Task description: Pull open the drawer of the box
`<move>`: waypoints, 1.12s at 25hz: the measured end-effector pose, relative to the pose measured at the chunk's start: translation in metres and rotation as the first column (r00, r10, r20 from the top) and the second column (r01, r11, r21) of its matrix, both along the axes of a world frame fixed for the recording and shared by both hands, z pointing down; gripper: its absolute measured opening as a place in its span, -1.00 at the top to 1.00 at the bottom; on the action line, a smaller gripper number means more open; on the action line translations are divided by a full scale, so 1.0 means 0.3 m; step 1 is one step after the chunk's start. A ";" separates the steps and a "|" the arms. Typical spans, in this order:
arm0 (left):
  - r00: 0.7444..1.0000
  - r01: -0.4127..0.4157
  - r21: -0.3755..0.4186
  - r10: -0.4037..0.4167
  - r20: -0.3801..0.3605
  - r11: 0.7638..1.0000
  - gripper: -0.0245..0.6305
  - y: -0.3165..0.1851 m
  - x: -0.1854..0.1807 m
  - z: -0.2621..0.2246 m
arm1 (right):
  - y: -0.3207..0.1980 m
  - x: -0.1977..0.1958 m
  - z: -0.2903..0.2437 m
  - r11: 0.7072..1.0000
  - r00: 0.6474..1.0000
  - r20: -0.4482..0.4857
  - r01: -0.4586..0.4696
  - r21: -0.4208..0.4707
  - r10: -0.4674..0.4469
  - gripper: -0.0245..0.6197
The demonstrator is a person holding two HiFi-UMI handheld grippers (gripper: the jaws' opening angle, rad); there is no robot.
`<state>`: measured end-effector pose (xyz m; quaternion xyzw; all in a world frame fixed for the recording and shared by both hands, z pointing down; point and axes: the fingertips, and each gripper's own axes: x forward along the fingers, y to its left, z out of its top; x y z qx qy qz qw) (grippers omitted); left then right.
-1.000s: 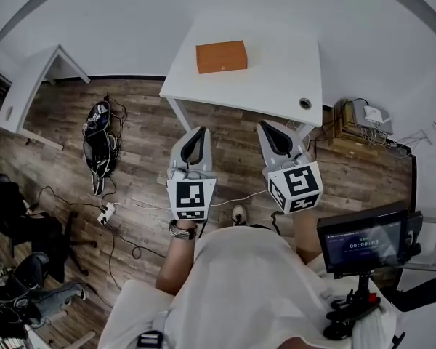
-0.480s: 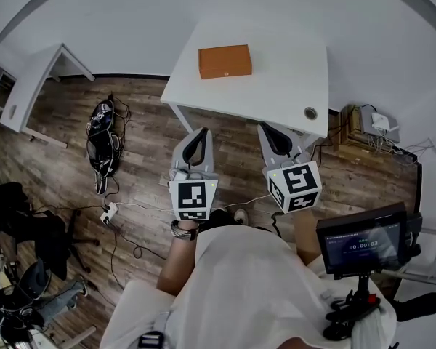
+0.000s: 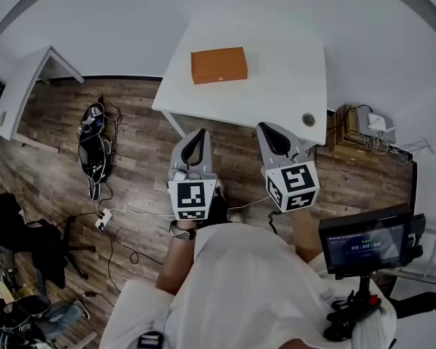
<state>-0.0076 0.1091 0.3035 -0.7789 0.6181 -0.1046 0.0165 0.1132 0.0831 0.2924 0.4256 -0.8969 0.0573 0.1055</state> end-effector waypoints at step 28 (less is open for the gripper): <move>0.995 -0.103 -0.124 0.102 -0.010 0.987 0.86 -0.603 -0.331 0.223 | -0.554 -0.279 0.197 0.989 0.990 -0.093 -0.118 -0.090 0.110 0.87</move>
